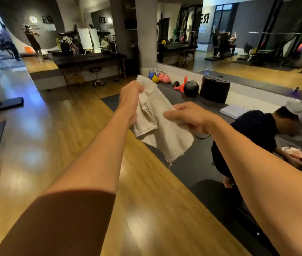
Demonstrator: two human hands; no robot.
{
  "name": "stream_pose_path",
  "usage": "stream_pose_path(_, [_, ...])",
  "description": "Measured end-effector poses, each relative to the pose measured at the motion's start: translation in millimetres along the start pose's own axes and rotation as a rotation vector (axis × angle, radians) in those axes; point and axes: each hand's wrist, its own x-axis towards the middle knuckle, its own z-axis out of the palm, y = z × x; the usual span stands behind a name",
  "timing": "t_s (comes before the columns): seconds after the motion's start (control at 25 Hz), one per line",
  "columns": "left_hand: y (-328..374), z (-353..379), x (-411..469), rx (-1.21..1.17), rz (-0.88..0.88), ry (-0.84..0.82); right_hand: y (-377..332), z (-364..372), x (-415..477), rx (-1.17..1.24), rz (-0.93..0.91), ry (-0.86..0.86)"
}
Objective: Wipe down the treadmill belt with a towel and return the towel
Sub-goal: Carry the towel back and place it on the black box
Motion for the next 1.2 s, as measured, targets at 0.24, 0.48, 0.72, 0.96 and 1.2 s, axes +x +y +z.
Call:
stream_pose_path(0.24, [-10, 34, 158, 0.303, 0.214, 0.017, -4, -63, 168, -0.058, 0.049, 0.367])
stream_pose_path(0.48, [-47, 89, 330, 0.367, 0.238, -0.243, -14, -108, 345, 0.463, 0.134, 0.559])
stream_pose_path(0.72, [-43, 149, 502, 0.435, 0.274, -0.413, -20, -183, 474, 0.519, 0.067, 0.616])
stream_pose_path(0.96, [-56, 233, 669, -0.070, -0.060, -0.422, 36, -295, 597, 0.104, 0.073, 0.553])
stream_pose_path(1.2, [-73, 321, 826, -0.174, -0.202, -0.506, 65, -414, 723, 0.158, 0.058, 0.524])
